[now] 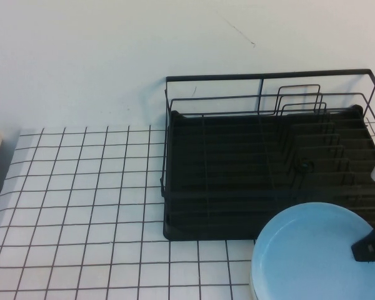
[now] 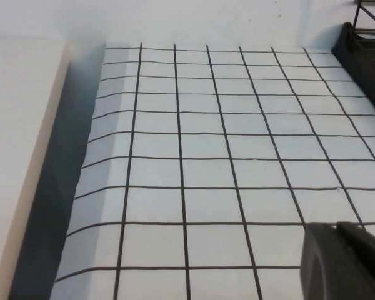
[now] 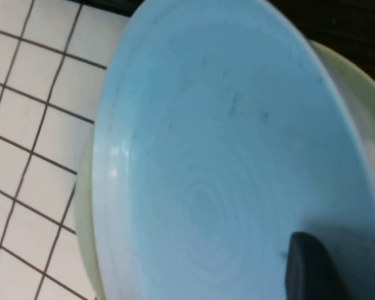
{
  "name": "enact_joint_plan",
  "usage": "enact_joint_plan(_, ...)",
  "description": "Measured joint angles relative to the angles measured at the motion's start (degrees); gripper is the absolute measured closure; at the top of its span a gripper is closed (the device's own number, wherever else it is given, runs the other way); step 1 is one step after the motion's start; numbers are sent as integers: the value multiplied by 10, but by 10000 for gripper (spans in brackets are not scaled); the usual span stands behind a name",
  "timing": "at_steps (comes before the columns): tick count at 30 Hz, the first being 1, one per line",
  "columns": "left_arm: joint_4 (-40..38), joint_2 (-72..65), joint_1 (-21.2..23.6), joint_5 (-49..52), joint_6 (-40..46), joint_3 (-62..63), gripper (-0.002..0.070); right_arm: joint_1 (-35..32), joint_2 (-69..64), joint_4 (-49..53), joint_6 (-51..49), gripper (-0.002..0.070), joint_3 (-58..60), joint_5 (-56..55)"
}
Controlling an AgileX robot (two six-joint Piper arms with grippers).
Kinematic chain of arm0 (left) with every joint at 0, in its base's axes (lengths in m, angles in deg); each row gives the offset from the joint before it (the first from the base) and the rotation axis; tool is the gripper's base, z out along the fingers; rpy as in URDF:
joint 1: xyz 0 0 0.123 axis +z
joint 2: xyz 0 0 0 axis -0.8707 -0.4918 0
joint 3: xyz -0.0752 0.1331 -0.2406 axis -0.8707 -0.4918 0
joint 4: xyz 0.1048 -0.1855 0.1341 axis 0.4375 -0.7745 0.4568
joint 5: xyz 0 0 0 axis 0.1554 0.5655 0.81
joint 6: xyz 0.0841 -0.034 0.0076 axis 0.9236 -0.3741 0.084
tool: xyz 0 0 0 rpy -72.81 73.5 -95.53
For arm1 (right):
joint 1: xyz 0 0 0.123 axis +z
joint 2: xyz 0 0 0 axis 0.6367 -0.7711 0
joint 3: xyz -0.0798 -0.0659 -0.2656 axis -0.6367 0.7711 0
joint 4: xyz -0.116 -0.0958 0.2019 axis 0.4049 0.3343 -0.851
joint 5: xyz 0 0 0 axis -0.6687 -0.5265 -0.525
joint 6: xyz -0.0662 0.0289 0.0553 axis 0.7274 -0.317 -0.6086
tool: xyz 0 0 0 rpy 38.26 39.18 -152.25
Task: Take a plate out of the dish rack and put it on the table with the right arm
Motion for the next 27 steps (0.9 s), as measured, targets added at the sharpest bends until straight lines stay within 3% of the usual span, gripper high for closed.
enact_joint_plan(9, 0, 0, 0, 0, 0, 0, 678, 0, -26, 0, 4, 267, -2, -4)
enact_joint_plan(12, 0, 0, 0, 0, 0, 0, 678, 0, -26, 14, -9, 223, -17, 4)
enact_joint_plan(23, 0, 0, 0, 0, 2, 0, 678, 0, -19, 243, -191, 211, -131, 127)
enact_joint_plan(27, 0, 0, 0, 0, 2, 0, 678, 0, 28, 282, -210, 290, -158, 154)
